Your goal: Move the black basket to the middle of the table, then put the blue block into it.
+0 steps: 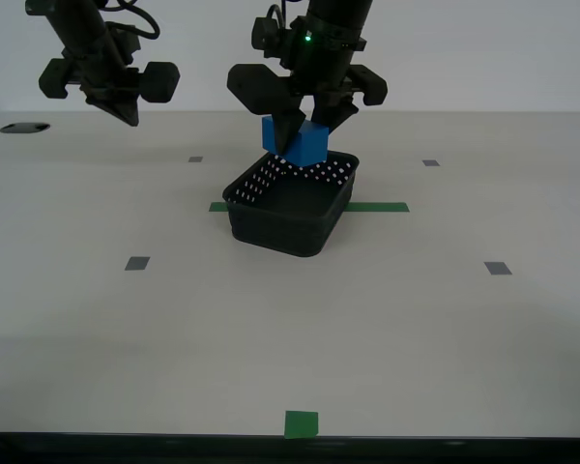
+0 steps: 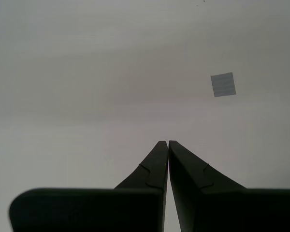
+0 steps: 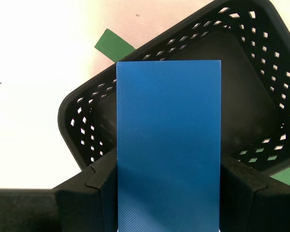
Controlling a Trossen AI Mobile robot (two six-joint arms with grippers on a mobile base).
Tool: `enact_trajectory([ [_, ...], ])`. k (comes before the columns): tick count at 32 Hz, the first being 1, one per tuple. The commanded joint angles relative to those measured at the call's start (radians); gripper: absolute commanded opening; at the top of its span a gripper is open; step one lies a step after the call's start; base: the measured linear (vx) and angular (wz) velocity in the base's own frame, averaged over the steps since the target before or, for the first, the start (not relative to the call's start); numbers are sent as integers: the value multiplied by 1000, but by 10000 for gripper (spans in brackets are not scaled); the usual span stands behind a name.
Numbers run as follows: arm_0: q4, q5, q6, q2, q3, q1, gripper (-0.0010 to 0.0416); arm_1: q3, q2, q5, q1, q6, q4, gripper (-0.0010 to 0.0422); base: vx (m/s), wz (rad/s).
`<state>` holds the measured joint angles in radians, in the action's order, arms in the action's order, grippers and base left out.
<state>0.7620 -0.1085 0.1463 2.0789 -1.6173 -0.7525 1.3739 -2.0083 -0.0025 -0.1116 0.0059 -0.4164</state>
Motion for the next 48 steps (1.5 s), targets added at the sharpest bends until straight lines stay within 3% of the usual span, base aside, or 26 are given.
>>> enact_trajectory([
  [1,7,-1,-2,0,-1,0,217,0,0,2,0,3,0,0,0,0],
  [2,8,-1,-2,0,-1,0,273,0,0,2,0,3,0,0,0,0],
  [6,9,-1,-2,0,-1,0,362,0,0,2,0,3,0,0,0,0],
  [7,9,-1,-2,0,-1,0,402,0,0,2,0,3,0,0,0,0],
  [8,9,-1,-2,0,-1,0,405,0,0,2,0,3,0,0,0,0],
  [13,8,0,-17,0,-1,1,353,0,0,2,0,3,0,0,0,0],
  [17,7,2,-24,0,-1,24,361,0,0,2,0,3,0,0,0,0],
  [20,7,2,-25,0,-1,120,376,0,0,2,0,3,1,0,0,0],
  [23,6,2,-25,0,-1,184,368,0,0,2,0,3,1,0,0,0],
  [27,4,2,-27,0,-1,333,355,0,0,2,0,3,0,0,0,0],
  [33,4,2,-27,0,-1,468,368,0,0,2,0,3,0,0,0,0],
  [37,4,2,-27,0,-1,512,373,0,0,2,0,3,1,0,0,0],
  [42,2,1,-27,0,-1,511,351,0,0,2,0,3,0,0,0,0],
  [48,0,1,-27,0,-1,510,356,0,0,2,0,3,0,0,0,0],
])
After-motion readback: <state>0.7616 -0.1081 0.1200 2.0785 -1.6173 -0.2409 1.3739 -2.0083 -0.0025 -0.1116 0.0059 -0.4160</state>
